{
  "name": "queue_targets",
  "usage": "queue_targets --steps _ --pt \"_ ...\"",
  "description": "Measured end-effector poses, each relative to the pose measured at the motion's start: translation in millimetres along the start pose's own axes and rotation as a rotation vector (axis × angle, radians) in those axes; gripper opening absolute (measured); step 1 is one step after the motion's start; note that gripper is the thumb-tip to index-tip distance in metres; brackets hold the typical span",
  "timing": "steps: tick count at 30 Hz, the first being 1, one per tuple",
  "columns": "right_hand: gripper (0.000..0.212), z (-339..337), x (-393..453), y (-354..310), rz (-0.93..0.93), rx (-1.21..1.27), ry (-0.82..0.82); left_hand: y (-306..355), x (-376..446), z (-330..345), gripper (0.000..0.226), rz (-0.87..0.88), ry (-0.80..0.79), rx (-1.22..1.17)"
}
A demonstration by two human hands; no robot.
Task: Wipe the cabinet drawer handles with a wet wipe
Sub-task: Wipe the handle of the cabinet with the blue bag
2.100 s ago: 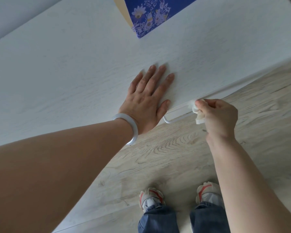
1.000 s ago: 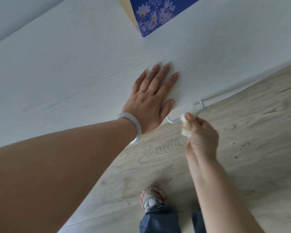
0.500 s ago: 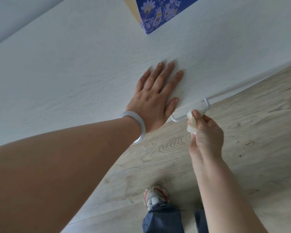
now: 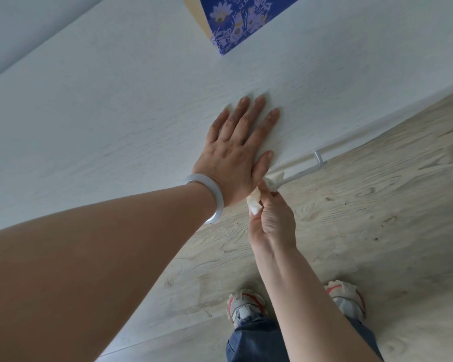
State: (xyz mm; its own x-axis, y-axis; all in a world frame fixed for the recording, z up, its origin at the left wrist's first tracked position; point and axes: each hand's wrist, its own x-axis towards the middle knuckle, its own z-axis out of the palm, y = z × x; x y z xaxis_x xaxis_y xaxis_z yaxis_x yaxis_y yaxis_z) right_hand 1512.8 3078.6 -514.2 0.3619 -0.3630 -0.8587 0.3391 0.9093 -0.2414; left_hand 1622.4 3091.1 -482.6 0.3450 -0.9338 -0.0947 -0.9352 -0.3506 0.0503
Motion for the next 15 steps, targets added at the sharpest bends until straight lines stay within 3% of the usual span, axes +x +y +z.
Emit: queue_targets --steps 10,15 --pt "0.016 -16 -3 -10 0.075 0.223 -0.125 -1 0 0 0.060 0.006 -0.005 0.000" --pt "0.012 -21 0 -18 0.101 0.075 -0.169 -2 0 -1 0.060 0.013 -0.003 -0.011"
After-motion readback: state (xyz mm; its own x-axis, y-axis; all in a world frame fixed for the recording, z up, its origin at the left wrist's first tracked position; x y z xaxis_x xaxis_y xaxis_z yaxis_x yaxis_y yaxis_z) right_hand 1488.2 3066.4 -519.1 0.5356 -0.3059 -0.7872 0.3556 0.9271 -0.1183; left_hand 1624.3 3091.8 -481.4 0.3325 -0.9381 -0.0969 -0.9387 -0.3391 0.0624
